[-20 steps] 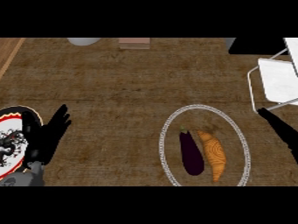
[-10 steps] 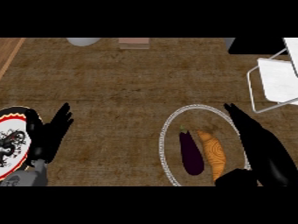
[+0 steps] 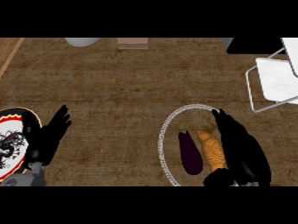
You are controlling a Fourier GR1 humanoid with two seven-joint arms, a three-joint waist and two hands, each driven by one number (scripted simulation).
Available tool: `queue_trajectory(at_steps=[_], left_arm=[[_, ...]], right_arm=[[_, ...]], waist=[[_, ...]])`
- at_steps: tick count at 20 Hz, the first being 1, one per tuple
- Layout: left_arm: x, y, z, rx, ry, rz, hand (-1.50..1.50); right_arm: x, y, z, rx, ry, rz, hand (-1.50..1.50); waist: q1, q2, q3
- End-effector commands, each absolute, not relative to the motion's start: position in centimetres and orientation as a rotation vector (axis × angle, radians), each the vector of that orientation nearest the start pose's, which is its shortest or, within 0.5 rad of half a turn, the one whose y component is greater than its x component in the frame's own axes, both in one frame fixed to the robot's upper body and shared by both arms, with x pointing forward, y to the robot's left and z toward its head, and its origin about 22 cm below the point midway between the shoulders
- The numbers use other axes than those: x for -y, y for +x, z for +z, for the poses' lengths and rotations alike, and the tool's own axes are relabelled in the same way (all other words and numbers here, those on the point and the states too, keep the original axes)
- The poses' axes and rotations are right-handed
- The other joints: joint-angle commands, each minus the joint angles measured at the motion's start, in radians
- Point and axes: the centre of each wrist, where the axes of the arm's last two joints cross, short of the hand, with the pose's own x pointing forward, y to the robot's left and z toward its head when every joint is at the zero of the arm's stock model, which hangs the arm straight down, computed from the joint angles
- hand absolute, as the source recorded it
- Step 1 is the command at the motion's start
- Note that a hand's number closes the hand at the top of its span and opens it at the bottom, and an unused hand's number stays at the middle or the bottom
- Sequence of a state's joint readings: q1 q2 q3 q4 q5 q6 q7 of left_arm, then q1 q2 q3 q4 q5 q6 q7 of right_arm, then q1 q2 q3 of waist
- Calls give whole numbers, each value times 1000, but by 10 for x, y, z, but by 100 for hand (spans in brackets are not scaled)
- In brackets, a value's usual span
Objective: Pick the croissant from the placemat and place it in the tiered shelf
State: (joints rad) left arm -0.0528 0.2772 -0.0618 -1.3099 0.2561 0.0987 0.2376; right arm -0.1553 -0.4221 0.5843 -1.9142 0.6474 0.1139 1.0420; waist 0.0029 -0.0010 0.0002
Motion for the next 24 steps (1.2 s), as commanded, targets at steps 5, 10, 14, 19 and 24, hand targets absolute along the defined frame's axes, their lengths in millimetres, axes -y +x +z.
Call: queue_trajectory(at_steps=[5,10,14,19,24], left_arm=[[-318,237,-30,1111,109,38,0],[-304,240,-37,1102,108,53,0],[-294,244,-19,1105,84,44,0],[-279,248,-29,1122,118,43,0],[-272,246,-30,1116,101,60,0]], right_arm=[[161,210,64,882,-915,926,-150],[142,210,40,894,-907,906,-150],[152,215,26,840,-941,937,-150],[162,229,38,824,-1009,913,-150],[161,235,0,868,-1023,927,-150]], waist=[[-2,0,0],[-2,1,0],[-2,1,0],[-3,0,0],[-1,1,0]])
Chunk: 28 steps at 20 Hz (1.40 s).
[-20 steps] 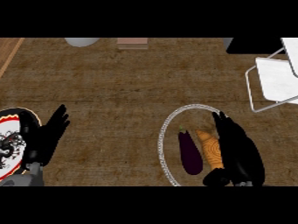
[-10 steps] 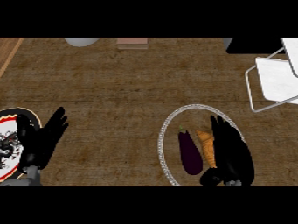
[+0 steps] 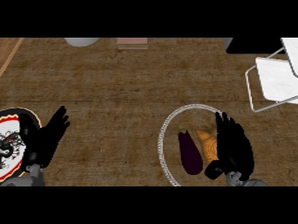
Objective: Pick the croissant from the placemat and place it in the tiered shelf
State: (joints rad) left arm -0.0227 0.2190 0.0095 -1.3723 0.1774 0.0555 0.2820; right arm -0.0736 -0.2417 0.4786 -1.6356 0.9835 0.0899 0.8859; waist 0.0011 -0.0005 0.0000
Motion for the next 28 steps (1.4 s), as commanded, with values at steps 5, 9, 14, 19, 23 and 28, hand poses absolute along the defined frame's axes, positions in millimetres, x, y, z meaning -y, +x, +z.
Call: queue_trajectory(at_steps=[5,9,14,19,23,28], left_arm=[[-283,247,-35,1119,106,48,0],[-294,233,-26,1118,90,54,0],[-303,243,-32,1110,87,45,0],[-293,244,-15,1119,107,47,0],[-298,236,-39,1118,97,52,0],[-293,239,-29,1121,94,56,0]], right_arm=[[172,233,16,909,-993,889,-150],[159,238,-22,926,-993,916,-150],[173,236,-37,792,-865,1169,150],[166,232,-32,898,-828,1170,150],[173,226,-48,981,-817,1153,150],[205,234,-8,1104,-679,1069,150]], waist=[[-2,0,0],[1,0,0],[5,3,-1],[2,-1,0],[0,1,0],[-5,-1,0]])
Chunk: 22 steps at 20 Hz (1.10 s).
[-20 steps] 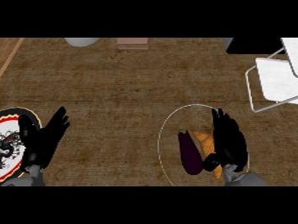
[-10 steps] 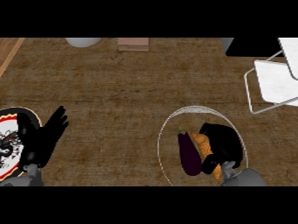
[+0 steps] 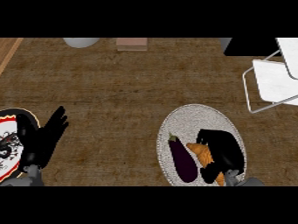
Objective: Pick the croissant from the placemat and place it in the tiered shelf
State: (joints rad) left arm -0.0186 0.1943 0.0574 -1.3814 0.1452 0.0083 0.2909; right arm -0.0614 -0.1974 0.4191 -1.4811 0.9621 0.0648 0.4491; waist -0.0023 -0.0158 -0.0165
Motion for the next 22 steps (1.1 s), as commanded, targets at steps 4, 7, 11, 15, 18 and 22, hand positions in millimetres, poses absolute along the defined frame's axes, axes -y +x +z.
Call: queue_trajectory(at_steps=[4,7,11,15,18,22], left_arm=[[-291,241,-25,1105,97,59,0],[-289,249,-31,1104,115,60,0],[-306,226,-38,1098,101,78,0],[-294,242,-26,1115,108,60,0],[-313,237,-29,1096,110,55,0],[-289,253,-19,1113,111,47,0]], right_arm=[[272,232,21,1168,-577,1030,150],[268,225,56,1289,-570,913,150],[285,208,118,1471,-683,831,150],[297,191,166,1542,-830,726,150],[300,172,207,1546,-879,651,150],[315,171,254,1548,-920,589,150]], waist=[[-8,13,17],[-18,13,16],[-23,7,15],[-19,9,16],[-18,9,15],[-6,12,15]])
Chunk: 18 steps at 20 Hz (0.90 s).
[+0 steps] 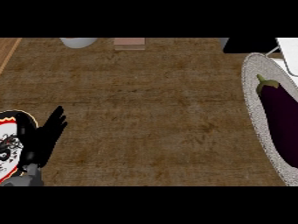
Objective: Pick the croissant from the placemat and place it in the tiered shelf
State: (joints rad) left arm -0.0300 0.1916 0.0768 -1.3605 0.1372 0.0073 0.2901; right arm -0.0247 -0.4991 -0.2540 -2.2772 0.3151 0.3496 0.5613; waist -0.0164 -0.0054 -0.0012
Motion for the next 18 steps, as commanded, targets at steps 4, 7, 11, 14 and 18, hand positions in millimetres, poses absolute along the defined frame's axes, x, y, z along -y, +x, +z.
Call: queue_trajectory(at_steps=[4,7,11,14,18], left_arm=[[-303,241,-36,1134,110,41,0],[-306,248,-29,1096,92,42,0],[-290,255,-39,1113,105,37,0],[-285,256,-29,1101,84,14,0],[-291,255,-31,1099,79,51,0]], right_arm=[[327,177,297,1559,-968,502,150],[363,190,316,1529,-955,455,150],[375,211,353,1555,-979,382,150],[401,232,367,1552,-977,329,150],[419,251,375,1516,-1012,376,150]], waist=[[16,4,0],[15,4,1],[23,7,0],[33,9,1],[31,9,1]])
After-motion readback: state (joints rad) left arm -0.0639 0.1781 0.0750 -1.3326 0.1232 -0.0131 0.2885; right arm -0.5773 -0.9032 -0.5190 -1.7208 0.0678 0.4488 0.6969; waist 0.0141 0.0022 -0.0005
